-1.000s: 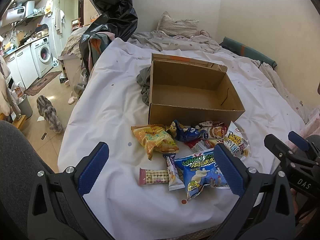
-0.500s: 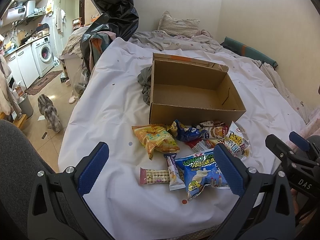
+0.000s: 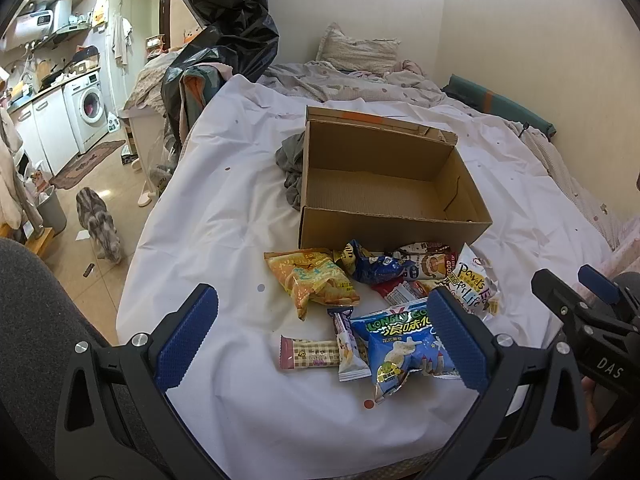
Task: Organize snacks
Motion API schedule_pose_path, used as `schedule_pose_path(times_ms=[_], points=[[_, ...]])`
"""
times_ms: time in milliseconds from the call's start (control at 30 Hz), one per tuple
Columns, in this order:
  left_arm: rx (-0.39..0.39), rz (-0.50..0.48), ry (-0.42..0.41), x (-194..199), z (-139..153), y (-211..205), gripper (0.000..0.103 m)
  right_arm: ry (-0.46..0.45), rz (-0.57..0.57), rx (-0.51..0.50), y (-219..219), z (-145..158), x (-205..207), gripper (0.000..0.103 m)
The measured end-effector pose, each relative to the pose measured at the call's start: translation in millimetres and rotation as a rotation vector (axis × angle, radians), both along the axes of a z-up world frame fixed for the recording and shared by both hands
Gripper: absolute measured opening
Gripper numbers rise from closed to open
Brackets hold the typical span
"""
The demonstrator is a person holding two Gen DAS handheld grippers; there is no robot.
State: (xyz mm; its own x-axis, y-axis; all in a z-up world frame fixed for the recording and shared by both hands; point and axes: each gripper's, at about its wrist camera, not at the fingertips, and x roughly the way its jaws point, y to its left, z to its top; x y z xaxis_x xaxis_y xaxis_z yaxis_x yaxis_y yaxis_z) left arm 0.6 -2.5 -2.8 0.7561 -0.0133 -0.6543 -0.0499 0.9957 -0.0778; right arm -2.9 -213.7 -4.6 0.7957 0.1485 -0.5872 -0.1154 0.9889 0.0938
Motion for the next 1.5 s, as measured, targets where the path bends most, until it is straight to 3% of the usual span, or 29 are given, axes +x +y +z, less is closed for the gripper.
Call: schedule_pose_path(times_ms=[1267,1367,1500], points=[[-0.002,0.002,0.006,1.0,-4.3,2.5,0.103,0.008,-0.003,0.005,-2.1,-7.2,0.1,0.103],[-0.023,0.009,0.043,5.1,-7.1,8.6,0.103,0.022,-0.003,0.034,-5.7,-4.9,3.2,0.103],[-0.041,0.028,0.197,31.1,-14.3,22.2,0.103,0.119,0.007,0.127,-21.9,4.0,23.6,0.103]])
